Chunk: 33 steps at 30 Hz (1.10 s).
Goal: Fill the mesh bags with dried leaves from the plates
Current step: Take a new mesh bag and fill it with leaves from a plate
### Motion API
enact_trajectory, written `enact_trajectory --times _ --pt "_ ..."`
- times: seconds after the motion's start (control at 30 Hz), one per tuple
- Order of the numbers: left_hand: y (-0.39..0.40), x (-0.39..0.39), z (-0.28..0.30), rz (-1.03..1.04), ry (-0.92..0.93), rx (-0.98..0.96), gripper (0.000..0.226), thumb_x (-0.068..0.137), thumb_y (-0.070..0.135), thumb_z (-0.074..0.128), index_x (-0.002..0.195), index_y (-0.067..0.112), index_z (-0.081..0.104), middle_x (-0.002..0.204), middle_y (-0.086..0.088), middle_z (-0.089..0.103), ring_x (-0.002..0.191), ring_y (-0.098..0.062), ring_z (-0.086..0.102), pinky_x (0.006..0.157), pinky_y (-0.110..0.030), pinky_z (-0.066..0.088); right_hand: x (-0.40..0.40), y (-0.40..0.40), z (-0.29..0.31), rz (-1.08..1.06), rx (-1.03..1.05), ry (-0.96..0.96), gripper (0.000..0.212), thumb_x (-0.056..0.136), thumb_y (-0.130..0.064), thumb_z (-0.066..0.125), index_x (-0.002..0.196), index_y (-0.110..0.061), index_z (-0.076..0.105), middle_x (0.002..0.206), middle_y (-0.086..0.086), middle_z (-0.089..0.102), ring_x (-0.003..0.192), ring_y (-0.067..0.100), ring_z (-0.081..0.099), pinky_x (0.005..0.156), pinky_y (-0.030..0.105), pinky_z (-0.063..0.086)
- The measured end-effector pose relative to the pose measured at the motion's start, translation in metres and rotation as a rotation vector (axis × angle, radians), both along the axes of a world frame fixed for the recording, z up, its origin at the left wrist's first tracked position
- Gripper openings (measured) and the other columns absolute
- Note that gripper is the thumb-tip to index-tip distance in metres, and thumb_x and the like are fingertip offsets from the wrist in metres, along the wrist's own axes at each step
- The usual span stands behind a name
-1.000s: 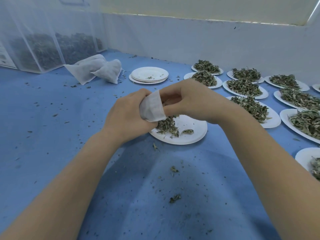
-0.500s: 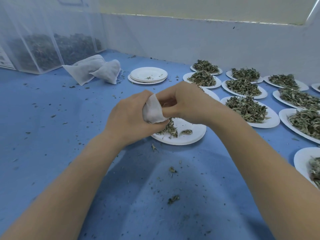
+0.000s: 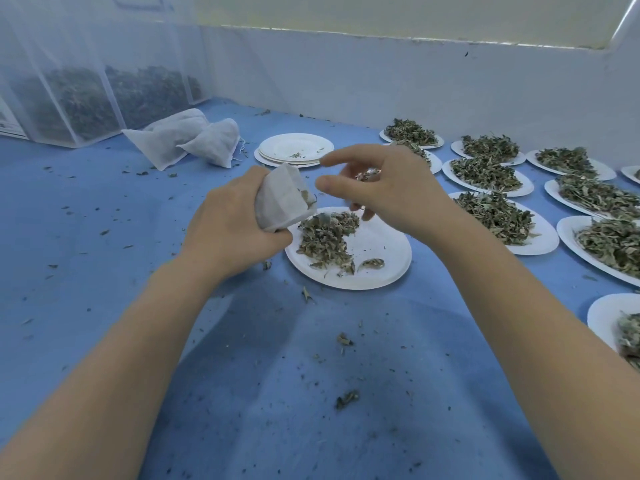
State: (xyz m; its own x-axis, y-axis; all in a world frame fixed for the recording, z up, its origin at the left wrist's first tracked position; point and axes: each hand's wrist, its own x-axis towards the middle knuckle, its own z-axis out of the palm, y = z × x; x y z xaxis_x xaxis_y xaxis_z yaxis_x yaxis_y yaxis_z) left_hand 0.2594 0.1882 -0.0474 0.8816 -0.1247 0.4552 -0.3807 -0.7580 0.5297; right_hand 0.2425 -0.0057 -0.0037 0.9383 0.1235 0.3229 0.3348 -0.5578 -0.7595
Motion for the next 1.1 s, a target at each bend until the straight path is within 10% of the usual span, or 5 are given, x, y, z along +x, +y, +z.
enact_trajectory --times 0.3,0.73,1.1 --pt "0.004 0.003 -0.003 0.005 0.021 0.054 0.041 0.062 0.027 0.067 0.098 0.027 0.046 0.090 0.007 0.053 0.082 -0.021 0.046 0.066 -0.030 0.036 0.005 0.010 -0.027 0.006 -0.688 0.096 0.043 0.080 -0.049 0.065 0.119 -0.034 0.059 0.098 -0.005 0.047 0.091 0.012 0.045 0.073 0.025 0.034" --pt "-0.001 0.001 -0.002 -0.011 0.038 0.208 0.047 0.069 0.027 0.069 0.110 0.020 0.049 0.096 0.001 0.054 0.084 -0.024 0.048 0.068 -0.032 0.038 0.003 -0.016 0.007 -0.075 -0.407 -0.053 0.012 0.079 -0.029 0.073 0.091 -0.031 0.074 0.065 -0.019 0.057 0.058 -0.006 0.052 0.055 0.002 0.037" --pt "-0.008 -0.001 -0.006 -0.072 -0.074 0.287 0.048 0.068 0.031 0.069 0.110 0.018 0.052 0.098 -0.002 0.059 0.088 -0.031 0.055 0.069 -0.036 0.042 -0.004 0.002 0.010 0.095 -0.456 -0.108 0.018 0.074 -0.028 0.077 0.092 -0.032 0.074 0.085 -0.010 0.069 0.075 0.003 0.058 0.080 0.017 0.045"
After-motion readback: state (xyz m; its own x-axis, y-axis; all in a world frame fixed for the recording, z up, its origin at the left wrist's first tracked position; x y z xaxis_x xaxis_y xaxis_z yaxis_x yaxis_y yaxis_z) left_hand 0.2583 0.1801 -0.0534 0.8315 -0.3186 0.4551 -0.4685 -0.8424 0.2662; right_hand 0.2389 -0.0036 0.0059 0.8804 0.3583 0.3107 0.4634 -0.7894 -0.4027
